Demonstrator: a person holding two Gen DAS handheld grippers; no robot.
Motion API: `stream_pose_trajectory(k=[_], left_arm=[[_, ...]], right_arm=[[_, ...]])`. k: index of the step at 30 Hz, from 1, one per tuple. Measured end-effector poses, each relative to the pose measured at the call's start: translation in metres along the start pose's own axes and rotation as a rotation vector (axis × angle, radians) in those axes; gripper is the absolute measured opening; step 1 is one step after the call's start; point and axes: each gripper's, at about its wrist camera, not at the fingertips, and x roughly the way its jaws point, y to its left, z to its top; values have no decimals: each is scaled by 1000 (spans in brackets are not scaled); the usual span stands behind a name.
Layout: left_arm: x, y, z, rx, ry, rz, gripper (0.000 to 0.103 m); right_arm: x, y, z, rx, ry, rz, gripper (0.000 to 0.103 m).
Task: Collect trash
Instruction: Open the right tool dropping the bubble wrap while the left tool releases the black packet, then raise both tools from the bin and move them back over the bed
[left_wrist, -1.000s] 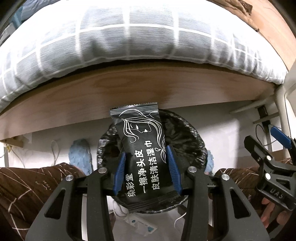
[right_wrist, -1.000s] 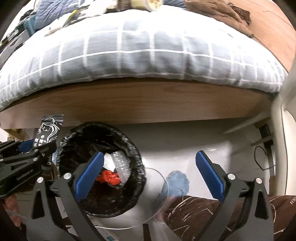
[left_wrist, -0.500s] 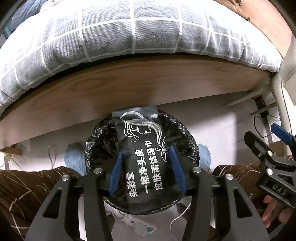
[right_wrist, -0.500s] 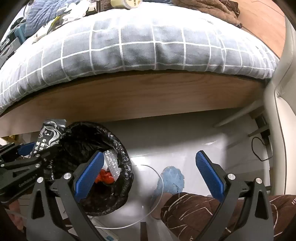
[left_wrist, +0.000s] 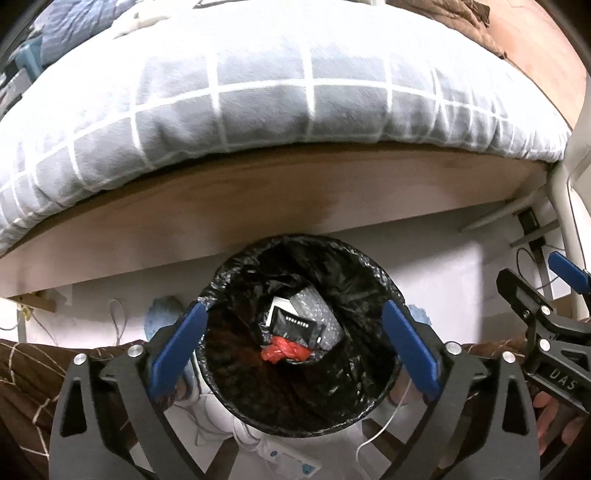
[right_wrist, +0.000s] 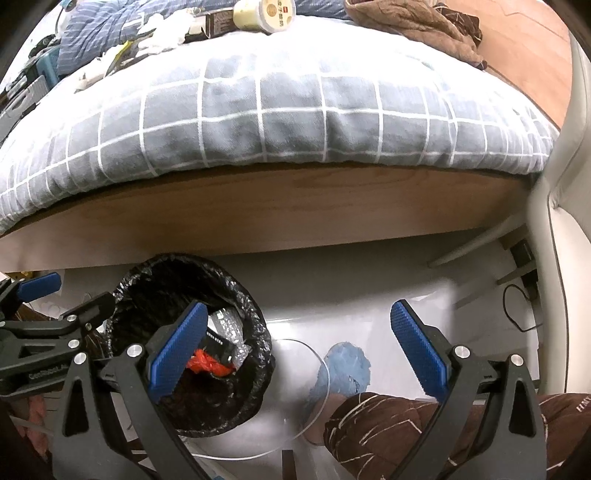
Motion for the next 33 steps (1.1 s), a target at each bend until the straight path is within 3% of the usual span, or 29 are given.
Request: stream_pose_trajectory(k=[4,13,33], left_arm=[[-14,9,7,-31,-34,-14,97],[-60,20,31,-18,-198,30,97],[-89,79,91,-100,-344,110,97]], right_arm=[[-10,6,9,-22,-45,0,95],[-38,20,35,-75,-170,9,95],[-62,37,116,-89,-346,52,95]])
